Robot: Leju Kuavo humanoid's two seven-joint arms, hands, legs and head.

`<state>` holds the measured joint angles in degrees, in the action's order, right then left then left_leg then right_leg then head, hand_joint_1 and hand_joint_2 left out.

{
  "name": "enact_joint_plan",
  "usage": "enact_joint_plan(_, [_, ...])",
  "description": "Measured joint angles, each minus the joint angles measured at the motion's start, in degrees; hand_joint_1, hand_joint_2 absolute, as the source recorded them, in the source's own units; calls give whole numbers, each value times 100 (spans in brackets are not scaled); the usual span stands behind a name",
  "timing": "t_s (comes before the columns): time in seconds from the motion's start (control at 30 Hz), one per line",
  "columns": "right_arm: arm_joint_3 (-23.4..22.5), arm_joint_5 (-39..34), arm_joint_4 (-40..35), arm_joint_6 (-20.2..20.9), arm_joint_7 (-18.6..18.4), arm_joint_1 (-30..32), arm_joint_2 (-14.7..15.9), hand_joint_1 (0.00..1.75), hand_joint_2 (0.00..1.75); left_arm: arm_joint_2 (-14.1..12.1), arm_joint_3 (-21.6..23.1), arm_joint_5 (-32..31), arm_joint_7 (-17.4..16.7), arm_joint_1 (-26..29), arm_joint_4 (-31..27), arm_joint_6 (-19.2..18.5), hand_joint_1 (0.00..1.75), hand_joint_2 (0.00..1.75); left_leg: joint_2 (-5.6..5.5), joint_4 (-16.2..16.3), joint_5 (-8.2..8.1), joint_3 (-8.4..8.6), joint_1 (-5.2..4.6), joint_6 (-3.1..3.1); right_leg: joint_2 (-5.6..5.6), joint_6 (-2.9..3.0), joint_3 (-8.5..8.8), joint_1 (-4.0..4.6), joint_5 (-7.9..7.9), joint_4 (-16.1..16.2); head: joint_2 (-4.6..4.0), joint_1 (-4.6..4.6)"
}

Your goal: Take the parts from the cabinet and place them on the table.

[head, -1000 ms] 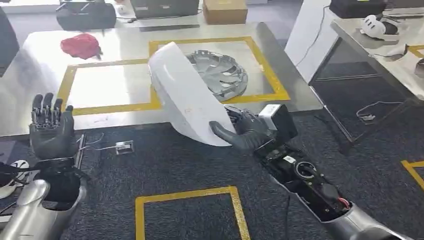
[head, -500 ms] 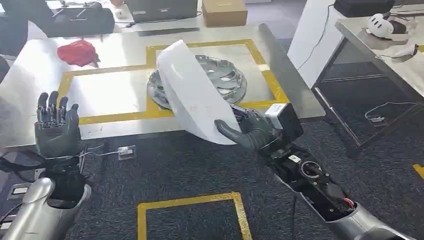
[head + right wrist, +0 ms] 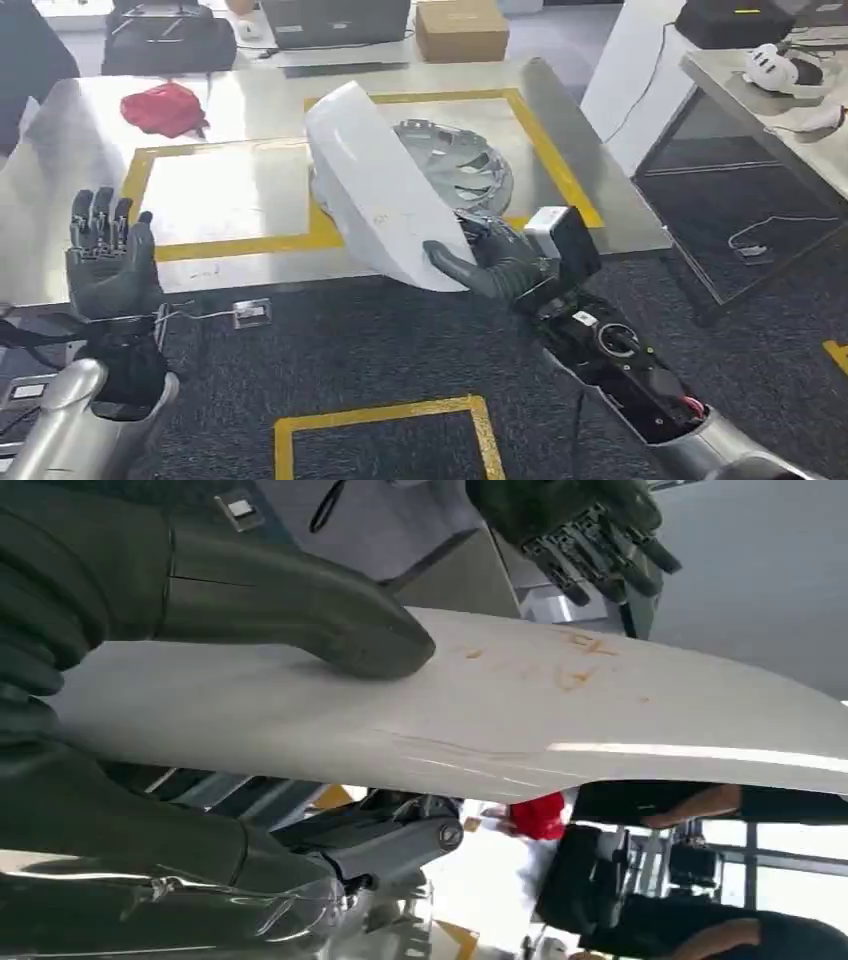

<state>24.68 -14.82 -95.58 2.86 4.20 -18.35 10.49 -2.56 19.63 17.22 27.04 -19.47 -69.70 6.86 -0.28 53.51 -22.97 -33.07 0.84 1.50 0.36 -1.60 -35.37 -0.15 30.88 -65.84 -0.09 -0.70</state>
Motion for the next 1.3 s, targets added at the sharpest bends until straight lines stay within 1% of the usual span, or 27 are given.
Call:
enact_joint_plan(0.07, [17,-22,15,-9,0,5,0,175,175,2,0,0,33,11,24,-20,0,175,-1,2,-63,58,-10,2,-3,-22,-491,-10,205,-738,0,-35])
enact_joint_plan(0.1, [24,-28,24,-9,4,3,2,175,175,2,0,0,41,16,33,-26,0,175,-10,3,-98,106,-13,-1,-3,-19,-525,-9,89,-683,0,-44])
enact_joint_plan(0.13, [28,-28,33,-9,9,-2,2,175,175,0,0,0,48,17,42,-31,0,175,-20,3,-136,161,-16,-5,-3,-3,-439,-7,-154,-374,0,-68])
enact_joint_plan(0.2, [39,-31,35,-9,24,-22,11,175,175,0,0,-4,66,13,44,-37,0,175,-33,1,-232,312,-30,-24,-1,89,11,11,-888,766,0,-127])
enact_joint_plan(0.23, [42,-33,44,-9,35,-40,13,175,175,0,0,-9,76,10,50,-46,0,175,-29,-12,-261,348,-18,-40,2,130,148,35,-985,1085,0,-136])
enact_joint_plan(0.27, [48,-35,59,-9,46,-68,13,175,175,0,0,-18,79,1,52,-63,0,175,-38,-28,-265,342,-28,-62,-6,146,141,84,-833,1174,0,-85])
enact_joint_plan(0.3, [52,-35,61,-13,52,-92,13,175,175,0,-2,-24,81,0,57,-72,0,175,-34,-25,-285,306,-21,-103,-8,183,274,86,-849,1269,0,-144])
enact_joint_plan(0.33, [55,-35,63,-17,55,-88,13,175,175,0,-2,-26,81,12,68,-85,0,175,-29,5,-268,338,-29,-138,-5,196,234,90,-862,1300,0,-160])
enact_joint_plan(0.43, [66,-35,66,-28,63,-108,15,175,175,-2,-9,-57,98,-30,81,-103,0,175,-10,197,-374,312,-33,-204,2,251,424,16,-845,1372,0,-116])
enact_joint_plan(0.47, [66,-35,66,-33,68,-133,15,175,175,-7,-11,-70,100,-68,87,-107,0,175,-10,559,-509,108,-31,-213,-1,285,434,13,-823,1372,0,-76])
enact_joint_plan(0.53, [81,-35,74,-33,68,-136,15,175,175,-7,-11,-87,100,-78,112,-140,0,175,-10,1575,-886,-552,-24,-263,1,303,456,14,-771,1371,0,31])
enact_joint_plan(0.57, [85,-35,85,-33,68,-131,15,175,175,-7,-11,-90,100,-69,129,-149,0,175,-9,1877,-967,-787,-23,-277,3,302,474,14,-743,1366,0,46])
enact_joint_plan(0.6, [85,-35,100,-39,63,-124,15,175,175,-7,-11,-92,100,-65,149,-153,0,175,-8,1936,-886,-924,-21,-278,7,298,515,14,-704,1362,0,65])
enact_joint_plan(0.63, [87,-35,112,-44,66,-123,15,175,175,-7,-11,-92,100,-73,164,-162,0,175,-7,1676,-640,-883,-18,-285,11,291,572,13,-661,1356,0,85])
enact_joint_plan(0.7, [87,-35,114,-50,68,-125,15,175,175,-9,-11,-92,100,-105,181,-164,0,175,0,607,95,-498,-9,-279,14,262,705,11,-552,1341,0,136])
enact_joint_plan(0.73, [87,-35,114,-50,68,-127,15,175,175,-11,-11,-94,100,-114,186,-168,0,175,13,117,350,-334,-7,-260,11,235,748,12,-491,1337,0,155])
enact_joint_plan(0.77, [87,-37,120,-52,70,-137,15,175,175,-7,-11,-94,100,-130,199,-179,0,175,16,55,85,-290,-51,-246,17,201,760,33,-467,1325,0,175])
enact_joint_plan(0.8, [83,-35,120,-57,68,-143,15,175,175,-4,-11,-96,100,-148,205,-195,0,175,22,52,85,-274,-51,-172,19,161,714,35,-440,1318,0,193])
enact_joint_plan(0.9, [76,-37,116,-61,77,-136,17,175,175,-2,-11,-94,103,-160,216,-210,0,175,-4,38,110,-186,-25,-62,15,70,798,42,-371,1271,0,125])
enact_joint_plan(0.93, [72,-35,116,-68,79,-136,22,175,175,2,-11,-94,114,-175,216,-214,0,175,-5,16,86,-123,-18,-36,-4,33,711,19,-336,1105,0,96])
enact_joint_plan(1.0, [59,-35,116,-68,88,-166,24,175,175,11,-11,-94,118,-201,216,-219,0,175,-7,17,22,-55,-13,10,-10,-28,245,1,-110,237,0,0])
enact_joint_plan(1.07, [59,-35,118,-70,87,-133,24,175,175,11,-11,-94,118,-188,230,-219,0,175,-7,20,-55,14,-14,15,-10,-56,-352,-9,272,-675,0,-33])
enact_joint_plan(1.1, [61,-35,120,-70,87,-125,24,175,175,11,-11,-94,118,-186,238,-219,0,175,-9,20,-94,65,-15,16,-11,-66,-489,-11,268,-777,0,-48])
enact_joint_plan(1.17, [57,-35,122,-70,85,-127,26,175,175,13,-11,-94,118,-189,247,-219,0,175,-22,20,-193,210,-16,4,-10,-38,-374,-8,-217,-182,0,-94])
enact_joint_plan(1.23, [46,-35,122,-70,87,-130,35,175,175,30,-11,-94,118,-189,251,-219,0,175,-26,5,-298,350,-22,-25,-10,64,-10,16,-998,914,0,-155])
enact_joint_plan(1.27, [42,-37,127,-70,94,-127,46,175,175,33,-11,-94,120,-198,267,-223,0,175,-26,8,-323,395,-26,-41,-1,103,17,40,-1006,1094,0,-132])
enact_joint_plan(1.3, [48,-37,129,-72,87,-140,46,175,175,42,-11,-92,120,-201,269,-221,0,175,-35,-14,-330,350,-30,-67,-21,139,52,76,-878,1260,0,-129])
